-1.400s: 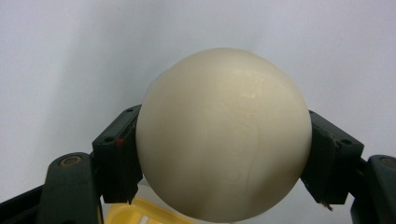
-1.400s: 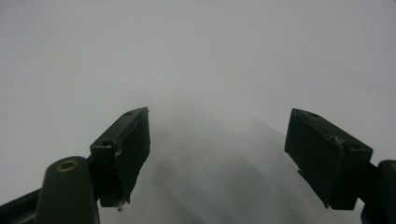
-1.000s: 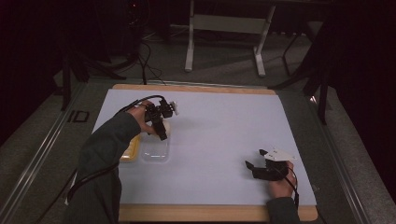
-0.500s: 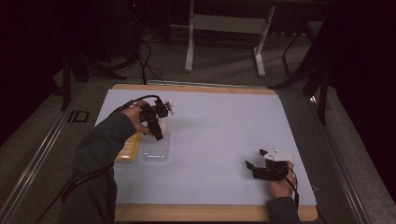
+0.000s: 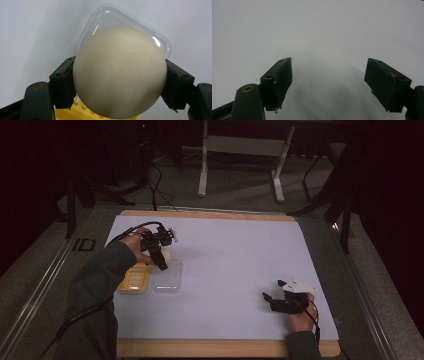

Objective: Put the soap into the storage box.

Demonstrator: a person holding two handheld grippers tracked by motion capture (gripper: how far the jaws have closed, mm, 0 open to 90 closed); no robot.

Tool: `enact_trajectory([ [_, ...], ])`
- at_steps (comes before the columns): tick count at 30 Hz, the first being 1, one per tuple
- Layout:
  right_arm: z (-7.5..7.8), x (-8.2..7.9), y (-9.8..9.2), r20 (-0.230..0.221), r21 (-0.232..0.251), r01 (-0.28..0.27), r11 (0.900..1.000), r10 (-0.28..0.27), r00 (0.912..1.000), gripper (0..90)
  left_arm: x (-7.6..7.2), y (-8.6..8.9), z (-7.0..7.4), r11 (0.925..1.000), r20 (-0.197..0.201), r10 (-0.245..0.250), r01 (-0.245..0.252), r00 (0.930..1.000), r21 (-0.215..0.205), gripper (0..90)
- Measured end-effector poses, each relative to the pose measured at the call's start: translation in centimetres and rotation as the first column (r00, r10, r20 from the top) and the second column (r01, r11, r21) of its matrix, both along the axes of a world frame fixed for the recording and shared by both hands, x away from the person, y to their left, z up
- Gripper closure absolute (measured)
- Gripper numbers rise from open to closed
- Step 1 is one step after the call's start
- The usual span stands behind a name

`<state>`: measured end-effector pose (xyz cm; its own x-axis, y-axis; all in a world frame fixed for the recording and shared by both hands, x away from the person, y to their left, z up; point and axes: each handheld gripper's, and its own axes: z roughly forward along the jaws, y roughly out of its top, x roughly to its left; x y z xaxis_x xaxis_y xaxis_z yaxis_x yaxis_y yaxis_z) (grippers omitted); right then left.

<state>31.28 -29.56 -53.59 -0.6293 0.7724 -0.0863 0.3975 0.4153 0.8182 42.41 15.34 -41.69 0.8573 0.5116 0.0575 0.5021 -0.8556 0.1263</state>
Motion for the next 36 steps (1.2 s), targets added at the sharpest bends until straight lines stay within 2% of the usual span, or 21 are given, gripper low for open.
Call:
enact_trajectory([
  [7, 0.0, 0.0, 0.0, 0.000, -0.001, 0.001, 1.000, -0.001, 1.0000, 22.0, -0.1, 0.9, 0.3, 0.9999, 0.009, 0.013, -0.013, 0.9999, -0.005, 25.8],
  [36, 0.0, 0.0, 0.0, 0.003, -0.002, 0.002, 1.000, -0.001, 1.0000, 22.0, -0.7, 3.4, 0.3, 0.9985, 0.001, 0.054, -0.054, 0.9986, 0.006, 25.8],
])
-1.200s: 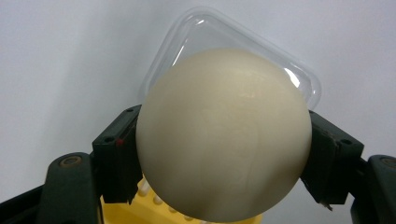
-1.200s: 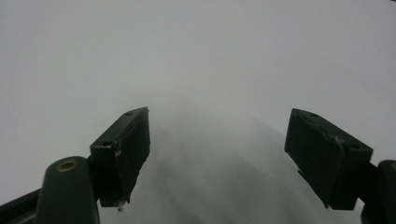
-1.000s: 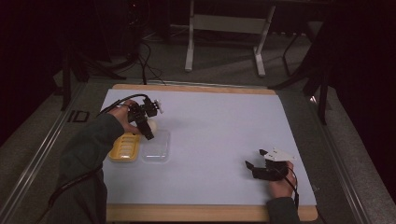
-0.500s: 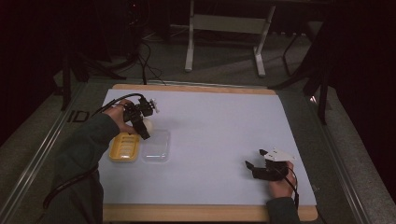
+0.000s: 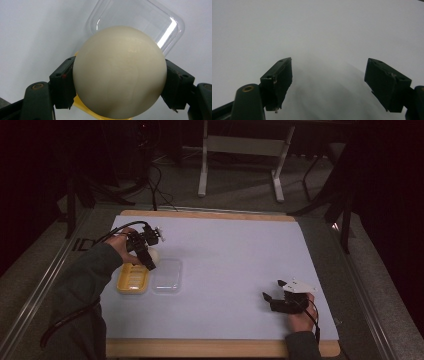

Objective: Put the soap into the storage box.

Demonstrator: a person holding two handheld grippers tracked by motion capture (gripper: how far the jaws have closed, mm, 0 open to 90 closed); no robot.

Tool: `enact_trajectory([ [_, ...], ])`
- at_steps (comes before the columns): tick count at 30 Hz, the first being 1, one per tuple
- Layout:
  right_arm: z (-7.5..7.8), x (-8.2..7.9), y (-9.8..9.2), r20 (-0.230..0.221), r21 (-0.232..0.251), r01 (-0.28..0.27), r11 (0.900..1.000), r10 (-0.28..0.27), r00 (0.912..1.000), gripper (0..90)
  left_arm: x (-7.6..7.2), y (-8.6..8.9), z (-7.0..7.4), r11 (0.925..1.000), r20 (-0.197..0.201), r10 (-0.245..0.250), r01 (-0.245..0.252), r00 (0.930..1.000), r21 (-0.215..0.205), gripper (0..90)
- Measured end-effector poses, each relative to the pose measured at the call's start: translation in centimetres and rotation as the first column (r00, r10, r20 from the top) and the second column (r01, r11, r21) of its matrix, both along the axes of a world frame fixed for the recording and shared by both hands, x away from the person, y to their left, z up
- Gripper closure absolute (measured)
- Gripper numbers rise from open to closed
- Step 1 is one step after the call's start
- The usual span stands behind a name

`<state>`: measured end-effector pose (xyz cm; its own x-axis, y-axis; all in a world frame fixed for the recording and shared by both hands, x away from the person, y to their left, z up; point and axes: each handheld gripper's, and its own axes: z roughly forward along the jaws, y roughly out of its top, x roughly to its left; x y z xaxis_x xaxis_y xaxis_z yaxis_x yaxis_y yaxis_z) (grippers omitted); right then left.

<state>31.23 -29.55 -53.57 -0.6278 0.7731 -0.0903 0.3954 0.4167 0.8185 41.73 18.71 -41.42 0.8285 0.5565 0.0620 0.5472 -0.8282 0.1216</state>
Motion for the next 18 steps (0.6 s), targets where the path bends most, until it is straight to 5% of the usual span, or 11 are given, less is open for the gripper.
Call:
enact_trajectory([
  [18, 0.0, 0.0, 0.0, 0.001, -0.002, 0.000, 1.000, 0.000, 1.0000, 22.0, -0.6, 1.8, -0.1, 0.9994, 0.000, 0.032, -0.032, 0.9995, -0.009, 25.8],
])
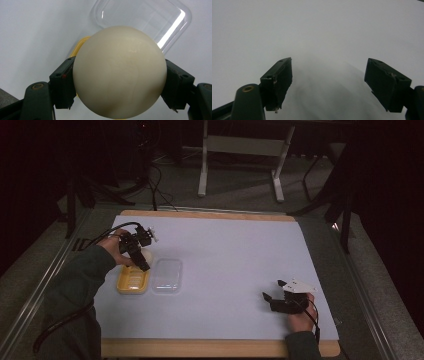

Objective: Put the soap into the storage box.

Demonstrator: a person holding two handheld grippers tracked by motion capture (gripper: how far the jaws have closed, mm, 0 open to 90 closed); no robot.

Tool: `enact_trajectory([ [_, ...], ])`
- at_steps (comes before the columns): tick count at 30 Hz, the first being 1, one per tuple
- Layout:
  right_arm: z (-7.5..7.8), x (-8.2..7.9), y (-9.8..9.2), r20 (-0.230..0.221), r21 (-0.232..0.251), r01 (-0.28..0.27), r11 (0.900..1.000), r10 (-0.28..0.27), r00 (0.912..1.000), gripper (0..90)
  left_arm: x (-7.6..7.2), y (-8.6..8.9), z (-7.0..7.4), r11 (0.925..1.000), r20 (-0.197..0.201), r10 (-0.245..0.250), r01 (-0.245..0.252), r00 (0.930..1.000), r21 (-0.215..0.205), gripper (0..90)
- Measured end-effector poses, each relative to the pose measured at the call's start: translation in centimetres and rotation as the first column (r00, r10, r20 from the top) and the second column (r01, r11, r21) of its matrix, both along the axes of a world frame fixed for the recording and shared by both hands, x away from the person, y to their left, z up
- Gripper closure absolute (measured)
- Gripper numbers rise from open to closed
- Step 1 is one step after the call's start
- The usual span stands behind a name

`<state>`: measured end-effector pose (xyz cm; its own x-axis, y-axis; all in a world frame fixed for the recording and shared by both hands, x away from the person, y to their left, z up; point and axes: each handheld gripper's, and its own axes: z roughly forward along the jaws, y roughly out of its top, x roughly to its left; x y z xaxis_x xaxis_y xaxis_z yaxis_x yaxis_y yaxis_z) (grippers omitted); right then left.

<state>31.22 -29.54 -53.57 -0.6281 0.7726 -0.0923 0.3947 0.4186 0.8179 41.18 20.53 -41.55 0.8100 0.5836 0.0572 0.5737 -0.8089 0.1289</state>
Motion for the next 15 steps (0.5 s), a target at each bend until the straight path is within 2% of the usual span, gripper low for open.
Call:
enact_trajectory([
  [15, 0.0, 0.0, 0.0, 0.000, -0.001, 0.000, 1.000, 0.000, 1.0000, 22.0, -0.5, 1.5, -0.7, 0.9996, -0.015, 0.029, -0.029, 0.9995, -0.004, 25.8],
])
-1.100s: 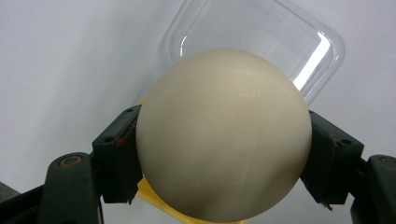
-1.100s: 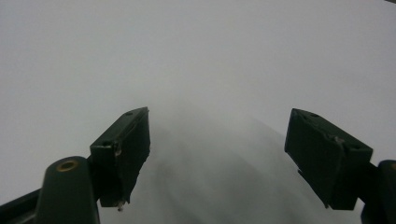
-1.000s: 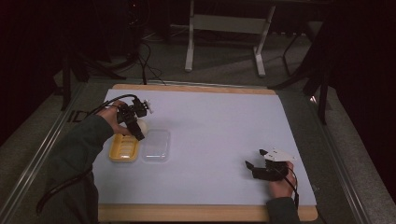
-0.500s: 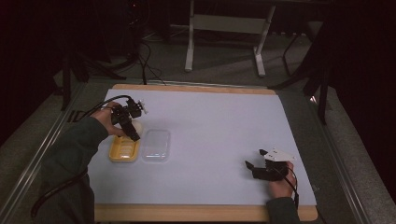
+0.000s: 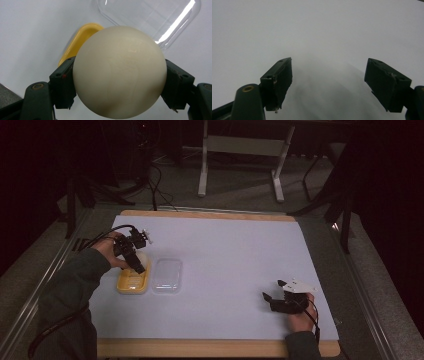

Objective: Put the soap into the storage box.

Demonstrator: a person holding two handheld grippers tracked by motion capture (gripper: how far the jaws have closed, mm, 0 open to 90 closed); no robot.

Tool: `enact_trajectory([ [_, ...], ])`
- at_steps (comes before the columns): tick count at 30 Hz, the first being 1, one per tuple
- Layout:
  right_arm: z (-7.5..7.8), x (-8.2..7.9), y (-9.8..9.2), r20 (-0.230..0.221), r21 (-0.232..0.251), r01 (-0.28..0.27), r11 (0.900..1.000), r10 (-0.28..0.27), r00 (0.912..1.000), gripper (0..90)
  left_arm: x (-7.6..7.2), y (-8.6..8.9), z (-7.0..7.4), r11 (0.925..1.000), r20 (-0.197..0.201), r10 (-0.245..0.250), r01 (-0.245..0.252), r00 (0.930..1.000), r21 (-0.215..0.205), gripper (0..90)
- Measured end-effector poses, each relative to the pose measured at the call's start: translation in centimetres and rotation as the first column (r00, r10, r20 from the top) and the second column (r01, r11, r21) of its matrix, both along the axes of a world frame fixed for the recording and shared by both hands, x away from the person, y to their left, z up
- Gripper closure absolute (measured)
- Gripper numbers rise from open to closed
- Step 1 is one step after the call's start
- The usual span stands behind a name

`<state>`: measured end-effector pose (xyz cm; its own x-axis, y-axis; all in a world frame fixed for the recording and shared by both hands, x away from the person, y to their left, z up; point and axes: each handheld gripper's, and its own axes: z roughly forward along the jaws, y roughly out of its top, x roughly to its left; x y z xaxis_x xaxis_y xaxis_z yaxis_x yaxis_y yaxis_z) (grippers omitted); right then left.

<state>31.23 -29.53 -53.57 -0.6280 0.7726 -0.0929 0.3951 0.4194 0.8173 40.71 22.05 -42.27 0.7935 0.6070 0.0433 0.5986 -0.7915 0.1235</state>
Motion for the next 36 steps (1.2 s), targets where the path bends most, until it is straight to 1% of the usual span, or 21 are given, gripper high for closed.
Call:
enact_trajectory([
  [5, 0.0, 0.0, 0.0, 0.000, 0.000, 0.000, 1.000, 0.000, 1.0000, 22.0, -0.2, 0.5, -0.2, 1.0000, -0.005, 0.005, -0.005, 1.0000, 0.005, 25.8],
  [9, 0.0, 0.0, 0.0, 0.000, 0.000, 0.000, 1.000, 0.000, 1.0000, 22.0, -0.4, 0.9, -0.5, 0.9998, -0.007, 0.021, -0.021, 0.9998, -0.005, 25.8],
  [10, 0.0, 0.0, 0.0, 0.000, 0.000, 0.000, 1.000, 0.000, 1.0000, 22.0, -0.4, 1.0, -0.6, 0.9999, -0.010, 0.017, -0.017, 0.9998, 0.003, 25.7],
  [12, 0.0, 0.0, 0.0, 0.000, -0.001, 0.000, 1.000, 0.000, 1.0000, 22.0, -0.5, 1.2, -0.7, 0.9997, -0.010, 0.025, -0.025, 0.9996, -0.001, 25.8],
  [13, 0.0, 0.0, 0.0, 0.000, 0.000, 0.000, 1.000, 0.000, 1.0000, 22.0, -0.5, 1.3, -0.7, 0.9998, -0.011, 0.022, -0.022, 0.9997, 0.001, 25.8],
  [15, 0.0, 0.0, 0.0, 0.000, -0.001, 0.000, 1.000, 0.000, 1.0000, 22.0, -0.5, 1.4, -0.9, 0.9995, -0.008, 0.031, -0.031, 0.9995, -0.005, 25.8],
  [21, 0.0, 0.0, 0.0, 0.001, -0.001, 0.000, 1.000, 0.000, 1.0000, 22.0, -0.7, 1.7, -1.1, 0.9994, -0.013, 0.035, -0.035, 0.9993, -0.002, 25.8],
  [32, 0.0, 0.0, 0.0, 0.001, -0.001, 0.000, 1.000, 0.000, 1.0000, 22.0, -0.7, 1.5, -2.3, 0.9995, -0.013, 0.031, -0.031, 0.9994, -0.011, 25.8],
  [36, 0.0, 0.0, 0.0, 0.002, -0.002, -0.001, 1.000, 0.001, 1.0000, 22.0, -0.6, 1.2, -2.9, 0.9996, -0.014, 0.027, -0.027, 0.9995, -0.004, 25.7],
])
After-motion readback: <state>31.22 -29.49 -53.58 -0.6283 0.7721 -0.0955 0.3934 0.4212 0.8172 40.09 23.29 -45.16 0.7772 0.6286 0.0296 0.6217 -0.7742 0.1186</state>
